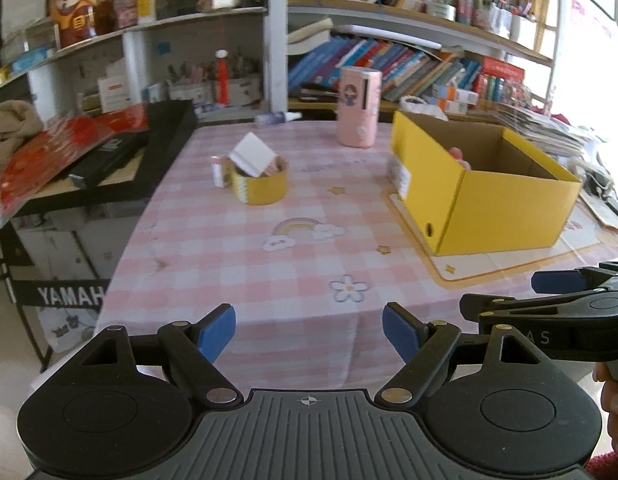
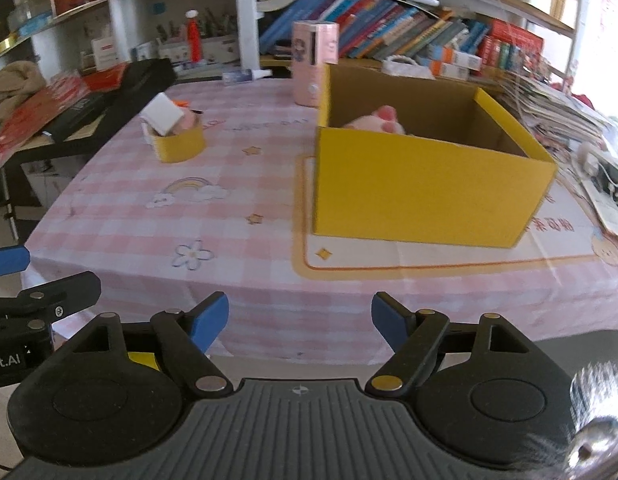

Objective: Organize objects
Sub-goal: 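Withdraw both tools from the yellow box back over the table, then grasp the white charger cube with left gripper while right gripper grasps the pink plush, then carry the white charger and pink plush with orange piece toward the yellow box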

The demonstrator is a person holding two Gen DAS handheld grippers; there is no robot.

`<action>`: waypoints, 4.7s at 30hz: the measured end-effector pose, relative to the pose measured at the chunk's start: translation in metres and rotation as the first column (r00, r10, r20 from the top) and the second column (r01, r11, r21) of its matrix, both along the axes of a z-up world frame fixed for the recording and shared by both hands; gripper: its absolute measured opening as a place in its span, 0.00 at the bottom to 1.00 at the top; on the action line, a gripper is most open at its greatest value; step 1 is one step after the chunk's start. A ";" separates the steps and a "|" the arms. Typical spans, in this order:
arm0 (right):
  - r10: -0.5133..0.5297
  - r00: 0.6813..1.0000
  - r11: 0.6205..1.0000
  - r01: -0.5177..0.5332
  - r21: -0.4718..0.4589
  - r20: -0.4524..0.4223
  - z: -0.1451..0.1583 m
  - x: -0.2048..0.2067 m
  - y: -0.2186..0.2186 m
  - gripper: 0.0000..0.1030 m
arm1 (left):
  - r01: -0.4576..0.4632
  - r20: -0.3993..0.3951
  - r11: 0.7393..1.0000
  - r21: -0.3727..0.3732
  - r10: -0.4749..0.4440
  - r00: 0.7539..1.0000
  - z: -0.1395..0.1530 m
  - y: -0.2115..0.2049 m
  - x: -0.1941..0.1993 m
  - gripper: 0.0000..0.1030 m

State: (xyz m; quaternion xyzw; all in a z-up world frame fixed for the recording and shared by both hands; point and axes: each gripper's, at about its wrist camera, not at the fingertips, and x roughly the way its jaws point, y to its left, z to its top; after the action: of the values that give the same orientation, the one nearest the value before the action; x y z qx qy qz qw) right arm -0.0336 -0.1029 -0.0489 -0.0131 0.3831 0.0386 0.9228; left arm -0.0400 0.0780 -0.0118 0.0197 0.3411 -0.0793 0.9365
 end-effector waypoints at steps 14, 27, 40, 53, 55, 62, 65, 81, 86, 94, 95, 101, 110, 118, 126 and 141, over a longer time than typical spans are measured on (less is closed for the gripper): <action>0.129 0.992 0.992 -0.129 -0.014 0.007 0.004 0.012 0.045 0.76 | -0.097 0.006 0.995 -0.014 0.097 0.995 0.001 0.035 0.000 0.81; 0.176 0.984 0.984 -0.176 0.003 -0.003 -0.002 0.056 0.057 0.76 | -0.141 0.000 0.990 -0.005 0.141 0.990 -0.002 0.042 0.041 0.81; 0.209 0.978 0.978 -0.209 0.004 0.019 0.006 0.137 0.061 0.76 | -0.172 -0.001 0.985 -0.009 0.172 0.985 -0.001 0.040 0.111 0.81; 0.254 0.967 0.967 -0.255 0.022 0.018 0.004 0.202 0.066 0.76 | -0.207 -0.018 0.978 0.005 0.207 0.978 -0.003 0.039 0.164 0.81; 0.259 0.966 0.965 -0.260 0.026 0.021 0.004 0.211 0.067 0.76 | -0.208 -0.020 0.978 0.007 0.208 0.978 -0.003 0.037 0.172 0.81; 0.229 0.972 0.971 -0.231 0.056 0.046 0.010 0.247 0.067 0.76 | -0.202 -0.004 0.979 -0.014 0.202 0.979 0.001 0.036 0.209 0.81; 0.183 0.981 0.979 -0.188 0.081 0.067 0.016 0.263 0.063 0.76 | -0.193 0.007 0.981 -0.029 0.193 0.981 0.001 0.032 0.228 0.80; 0.104 0.989 0.989 -0.114 0.096 0.107 0.023 0.297 0.051 0.77 | -0.269 -0.172 0.925 -0.270 0.229 0.958 -0.036 0.038 0.294 0.50; 0.124 0.987 0.987 -0.134 0.092 0.106 0.022 0.301 0.055 0.77 | -0.259 -0.152 0.922 -0.287 0.223 0.963 -0.028 0.047 0.279 0.43; 0.290 0.957 0.949 -0.291 0.121 0.021 0.014 0.321 0.092 0.77 | -0.322 -0.120 0.906 -0.274 0.300 0.946 -0.017 0.076 0.231 0.41; 0.310 0.951 0.942 -0.309 0.129 0.008 0.012 0.324 0.099 0.77 | -0.336 -0.120 0.902 -0.272 0.314 0.942 -0.018 0.079 0.227 0.41; 0.386 0.920 0.912 -0.368 0.180 -0.071 -0.012 0.351 0.137 0.69 | -0.381 -0.117 0.885 -0.270 0.362 0.925 -0.016 0.089 0.212 0.41; 0.407 0.910 0.898 -0.380 0.222 -0.085 -0.025 0.359 0.142 0.42 | -0.376 -0.085 0.890 -0.257 0.367 0.926 -0.007 0.088 0.203 0.41; 0.340 0.940 0.869 -0.305 0.389 -0.022 0.011 0.329 0.095 0.41 | -0.340 -0.052 0.906 -0.252 0.338 0.940 0.001 0.079 0.198 0.41; 0.229 0.973 0.888 -0.195 0.417 -0.032 0.017 0.318 0.046 0.35 | -0.294 -0.022 0.921 -0.255 0.298 0.954 0.007 0.066 0.194 0.41; 0.200 0.974 0.860 -0.229 0.456 0.111 0.041 0.286 0.026 0.35 | -0.273 0.037 0.924 -0.267 0.293 0.955 0.018 0.061 0.176 0.41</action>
State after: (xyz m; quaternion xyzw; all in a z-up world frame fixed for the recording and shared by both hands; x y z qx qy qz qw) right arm 0.2521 -0.0768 -0.0076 0.1652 0.3311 0.2313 0.8998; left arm 0.1358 0.1395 0.0058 -0.1492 0.2912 0.0138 0.9449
